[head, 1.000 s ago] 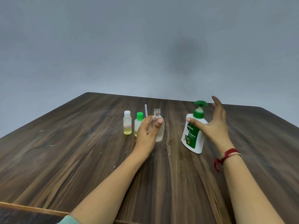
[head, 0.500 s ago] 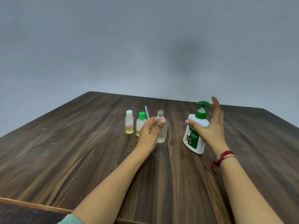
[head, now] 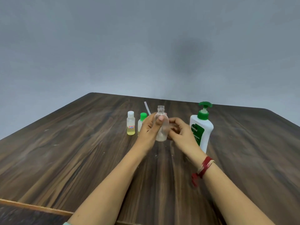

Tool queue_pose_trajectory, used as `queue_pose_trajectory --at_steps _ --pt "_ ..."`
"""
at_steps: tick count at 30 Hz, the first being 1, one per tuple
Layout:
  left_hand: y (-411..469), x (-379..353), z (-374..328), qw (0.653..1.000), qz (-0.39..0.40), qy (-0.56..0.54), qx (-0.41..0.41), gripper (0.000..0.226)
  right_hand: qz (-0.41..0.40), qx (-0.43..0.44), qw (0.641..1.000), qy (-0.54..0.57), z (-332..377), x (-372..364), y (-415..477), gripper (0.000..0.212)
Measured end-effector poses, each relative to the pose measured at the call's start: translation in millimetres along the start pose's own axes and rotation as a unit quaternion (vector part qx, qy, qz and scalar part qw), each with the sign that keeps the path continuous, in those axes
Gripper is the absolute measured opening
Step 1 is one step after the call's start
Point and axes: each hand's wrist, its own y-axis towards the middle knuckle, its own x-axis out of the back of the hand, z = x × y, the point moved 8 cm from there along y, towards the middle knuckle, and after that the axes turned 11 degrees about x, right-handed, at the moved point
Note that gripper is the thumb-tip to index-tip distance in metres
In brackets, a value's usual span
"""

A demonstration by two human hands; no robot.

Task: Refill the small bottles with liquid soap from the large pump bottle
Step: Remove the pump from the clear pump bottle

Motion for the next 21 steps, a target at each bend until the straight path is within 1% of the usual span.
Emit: queue_pose_trajectory --at_steps 2,4,7,9,11,12,13,14,15,16,18,21 --pt "-1 -3 -1 1.0 0.003 0.023 0.006 0.08 0.016 -0.082 0.99 0.116 -11 -7 -3 0.014" --pt "-1 -6 0 0.999 0.016 0.039 0.014 0.081 0.023 -0.121 0.974 0.19 -19 -12 -5 0.019" --pt "-4 -12 3 0.997 0.044 0.06 0.023 0.072 0.03 -0.126 0.964 0.23 -24 -16 -5 0.028" --pt "-5 -16 5 0.995 0.056 0.069 0.033 0.074 0.031 -0.119 0.961 0.249 -25 -19 -5 0.03" --pt "-6 -15 2 0.996 0.055 0.056 0.031 0.077 -0.003 -0.107 0.961 0.254 -24 -14 -4 0.027" --pt "-6 -13 -1 0.998 0.044 0.049 0.023 0.071 -0.029 -0.095 0.969 0.227 -24 -8 -3 0.024" --pt "-6 -9 -4 0.999 0.026 0.045 0.014 0.061 -0.055 -0.076 0.981 0.17 -25 0 -2 0.019" --pt "-5 -3 -6 0.999 0.005 0.041 0.005 0.055 -0.073 -0.055 0.992 0.092 -25 7 -1 0.016" --pt "-4 4 -8 0.999 -0.018 0.041 -0.004 0.056 -0.078 -0.036 0.996 0.008 -24 12 0 0.017" --pt "-3 10 -8 0.998 -0.04 0.045 -0.012 0.06 -0.068 -0.023 0.995 -0.072 -24 12 -1 0.019" --pt "-4 17 -10 0.994 -0.077 0.07 -0.027 0.064 -0.028 -0.011 0.98 -0.197 -27 7 -3 0.02" --pt "-6 20 -10 0.99 -0.093 0.102 -0.032 0.062 0.043 -0.007 0.949 -0.313 -35 -6 -4 0.015"
